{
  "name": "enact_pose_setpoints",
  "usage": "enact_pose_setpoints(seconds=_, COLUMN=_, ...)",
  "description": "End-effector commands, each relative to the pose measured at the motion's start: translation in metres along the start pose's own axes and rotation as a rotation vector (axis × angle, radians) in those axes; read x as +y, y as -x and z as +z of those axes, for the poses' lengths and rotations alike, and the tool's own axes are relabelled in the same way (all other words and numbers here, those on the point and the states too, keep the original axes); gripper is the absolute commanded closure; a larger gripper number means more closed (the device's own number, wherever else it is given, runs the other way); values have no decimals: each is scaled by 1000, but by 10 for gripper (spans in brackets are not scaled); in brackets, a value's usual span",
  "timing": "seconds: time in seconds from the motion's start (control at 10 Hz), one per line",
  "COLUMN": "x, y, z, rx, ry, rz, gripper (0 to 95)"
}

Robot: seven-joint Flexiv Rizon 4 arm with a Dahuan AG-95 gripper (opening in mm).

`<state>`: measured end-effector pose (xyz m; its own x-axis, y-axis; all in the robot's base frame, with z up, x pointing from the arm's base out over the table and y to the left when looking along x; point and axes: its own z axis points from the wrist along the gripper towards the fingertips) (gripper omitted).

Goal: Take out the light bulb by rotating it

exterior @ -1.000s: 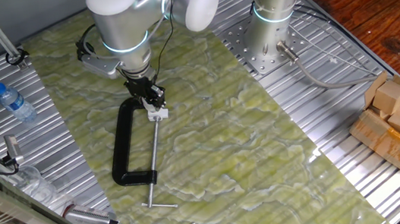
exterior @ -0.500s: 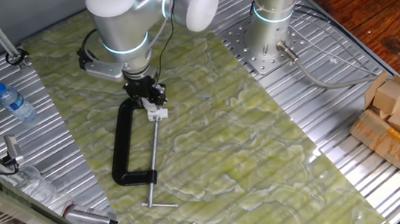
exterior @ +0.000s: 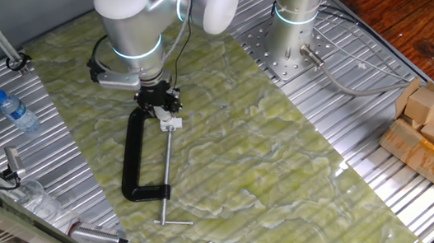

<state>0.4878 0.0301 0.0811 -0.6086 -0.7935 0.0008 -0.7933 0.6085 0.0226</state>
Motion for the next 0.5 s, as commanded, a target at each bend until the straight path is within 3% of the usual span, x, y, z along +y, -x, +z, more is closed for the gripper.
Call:
enact_pose_setpoints(seconds=0.1, x=0, y=1, z=0, rx=-1, ry=0, rz=-130, gripper=950)
enact_pose_setpoints(seconds=0.5, x=0, y=1, z=0, rx=7, ry=-3, rz=-318, gripper=950)
